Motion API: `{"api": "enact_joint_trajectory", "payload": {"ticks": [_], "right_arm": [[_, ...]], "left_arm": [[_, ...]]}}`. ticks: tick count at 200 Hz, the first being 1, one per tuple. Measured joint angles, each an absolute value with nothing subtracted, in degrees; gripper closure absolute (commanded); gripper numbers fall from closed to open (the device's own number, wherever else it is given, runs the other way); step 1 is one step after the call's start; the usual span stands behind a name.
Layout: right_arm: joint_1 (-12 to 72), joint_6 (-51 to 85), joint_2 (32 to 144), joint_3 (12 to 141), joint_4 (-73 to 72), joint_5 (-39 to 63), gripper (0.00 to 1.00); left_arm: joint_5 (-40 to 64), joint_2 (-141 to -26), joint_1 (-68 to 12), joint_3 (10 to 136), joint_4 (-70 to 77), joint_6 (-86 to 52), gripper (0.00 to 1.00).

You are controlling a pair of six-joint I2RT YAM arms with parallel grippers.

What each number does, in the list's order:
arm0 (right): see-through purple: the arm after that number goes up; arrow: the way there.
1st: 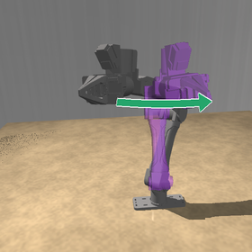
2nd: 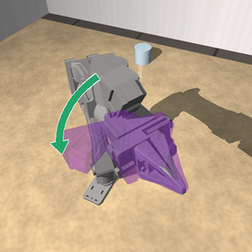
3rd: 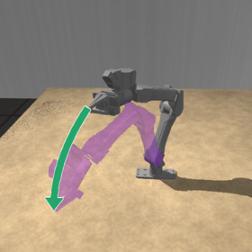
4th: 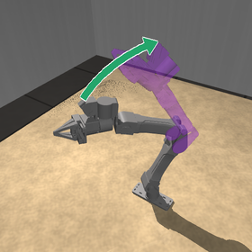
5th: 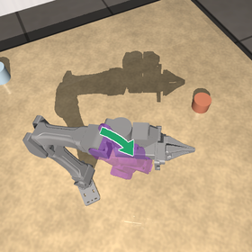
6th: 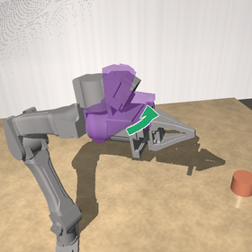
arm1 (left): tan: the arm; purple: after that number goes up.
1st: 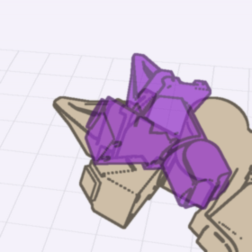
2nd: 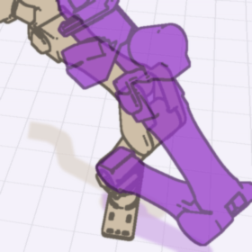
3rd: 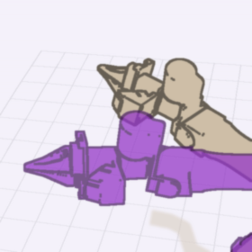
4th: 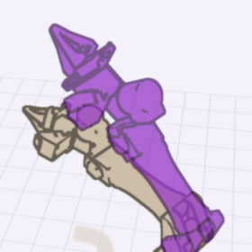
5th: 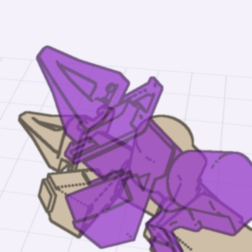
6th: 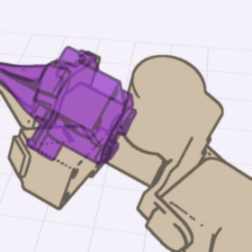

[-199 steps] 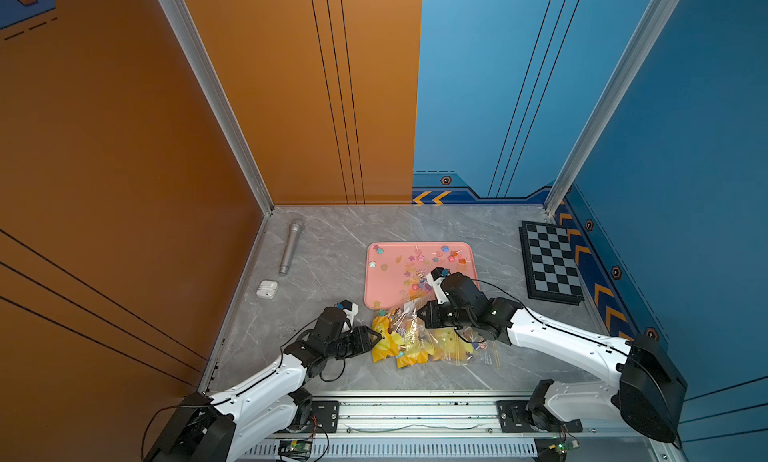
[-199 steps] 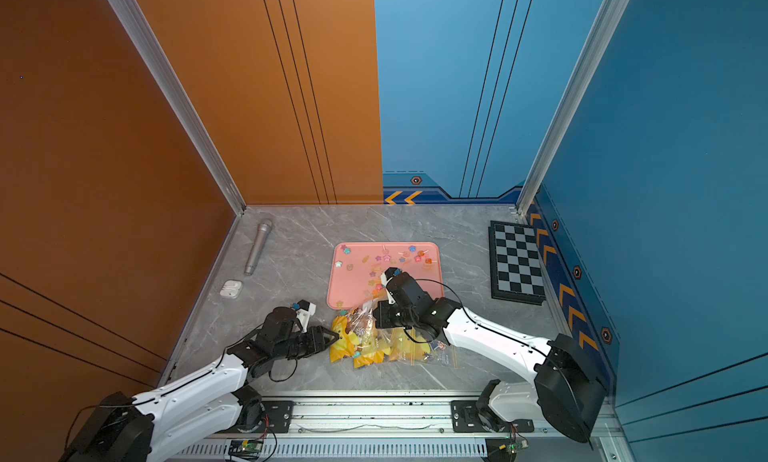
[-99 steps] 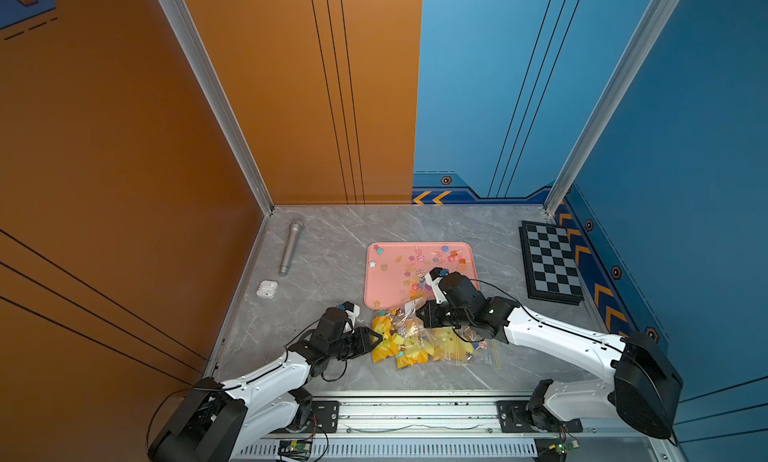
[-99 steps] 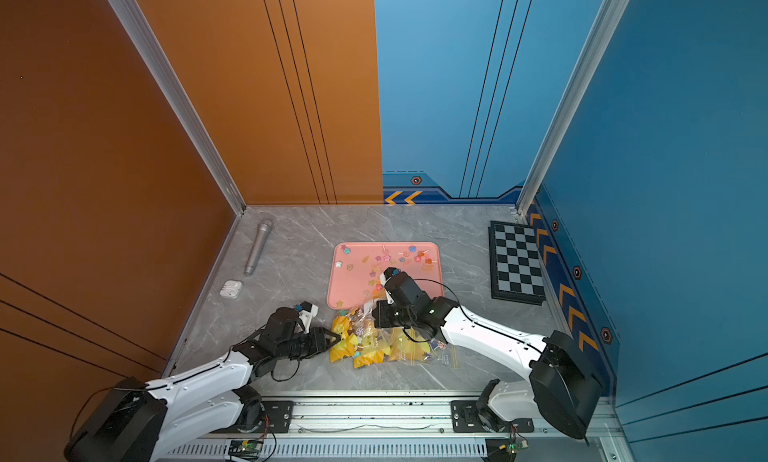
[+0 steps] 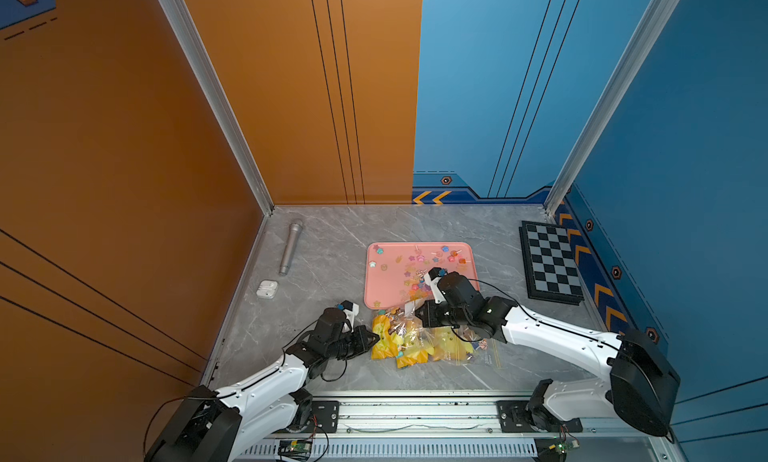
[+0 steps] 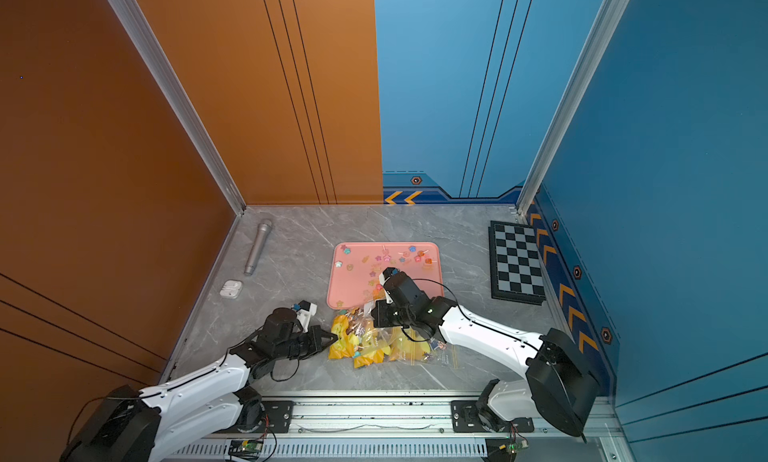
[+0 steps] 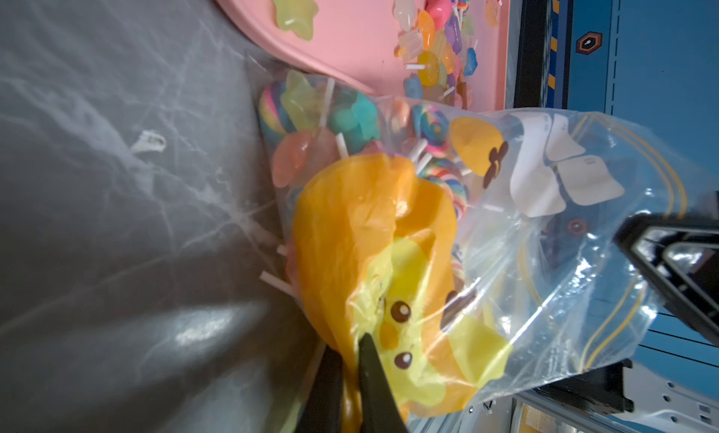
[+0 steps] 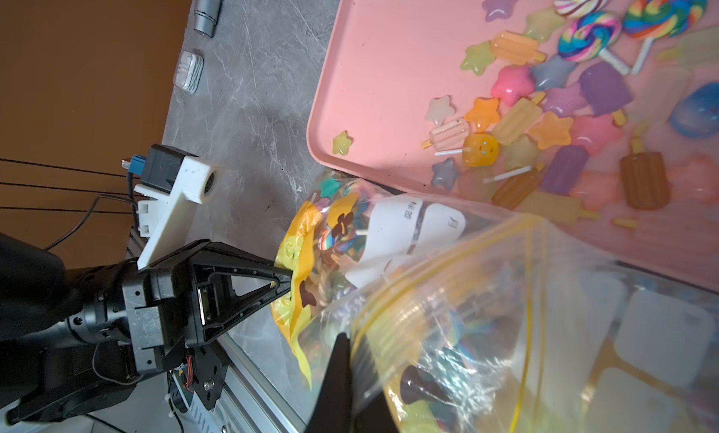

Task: Pour candies out of the ziploc bag
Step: Pick up the ziploc bag from the center of the board.

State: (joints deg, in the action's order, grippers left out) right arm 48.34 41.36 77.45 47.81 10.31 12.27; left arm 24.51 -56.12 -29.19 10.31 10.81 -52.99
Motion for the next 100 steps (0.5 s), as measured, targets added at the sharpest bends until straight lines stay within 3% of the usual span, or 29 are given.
{"api": "enact_joint_trajectory", "payload": {"ticks": [100], "right_arm": [[48.4, 41.34, 74.78, 50.0, 10.98, 12.43, 1.0]], "left_arm": [[24.53, -50.41, -29.19, 12.6, 6.52, -53.87, 1.0]]}}
